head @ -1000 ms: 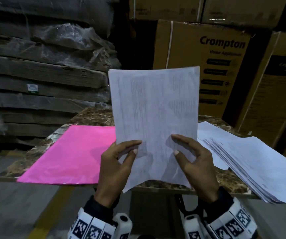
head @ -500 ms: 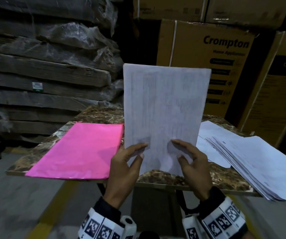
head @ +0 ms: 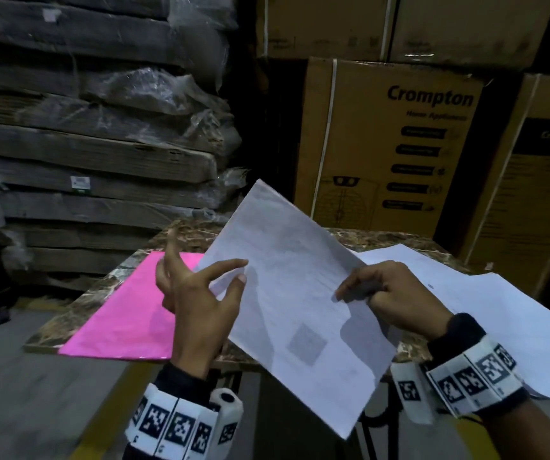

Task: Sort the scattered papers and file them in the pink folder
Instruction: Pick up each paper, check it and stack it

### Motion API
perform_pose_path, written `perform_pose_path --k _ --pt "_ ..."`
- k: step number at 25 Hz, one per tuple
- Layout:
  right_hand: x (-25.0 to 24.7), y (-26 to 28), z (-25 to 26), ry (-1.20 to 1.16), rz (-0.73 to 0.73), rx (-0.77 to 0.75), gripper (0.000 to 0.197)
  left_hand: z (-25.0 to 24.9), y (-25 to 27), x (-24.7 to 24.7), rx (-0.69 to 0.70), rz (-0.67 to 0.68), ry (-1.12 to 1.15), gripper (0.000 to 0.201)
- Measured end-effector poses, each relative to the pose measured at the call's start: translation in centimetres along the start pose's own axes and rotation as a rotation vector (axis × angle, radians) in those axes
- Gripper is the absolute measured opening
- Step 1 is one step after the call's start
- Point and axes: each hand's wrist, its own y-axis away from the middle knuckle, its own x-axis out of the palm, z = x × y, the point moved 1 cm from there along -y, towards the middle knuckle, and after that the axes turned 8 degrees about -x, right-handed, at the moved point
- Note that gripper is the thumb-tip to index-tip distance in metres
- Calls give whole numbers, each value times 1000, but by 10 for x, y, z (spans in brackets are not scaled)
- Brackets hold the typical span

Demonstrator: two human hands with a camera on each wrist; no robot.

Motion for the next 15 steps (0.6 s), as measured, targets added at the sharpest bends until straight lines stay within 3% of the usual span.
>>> perform_pose_path --k 3,7,11,15 --pt "-1 5 4 -38 86 -37 63 -4 3 -11 -15 125 -39 17" --pt "4 20 9 -109 111 -67 62 10 -1 -30 -6 349 203 11" --pt "2 30 9 -157 91 -101 61 24 3 -35 -30 336 312 17" --pt "-3 42 -2 -184 -7 -95 47 39 9 -35 -72 245 463 18"
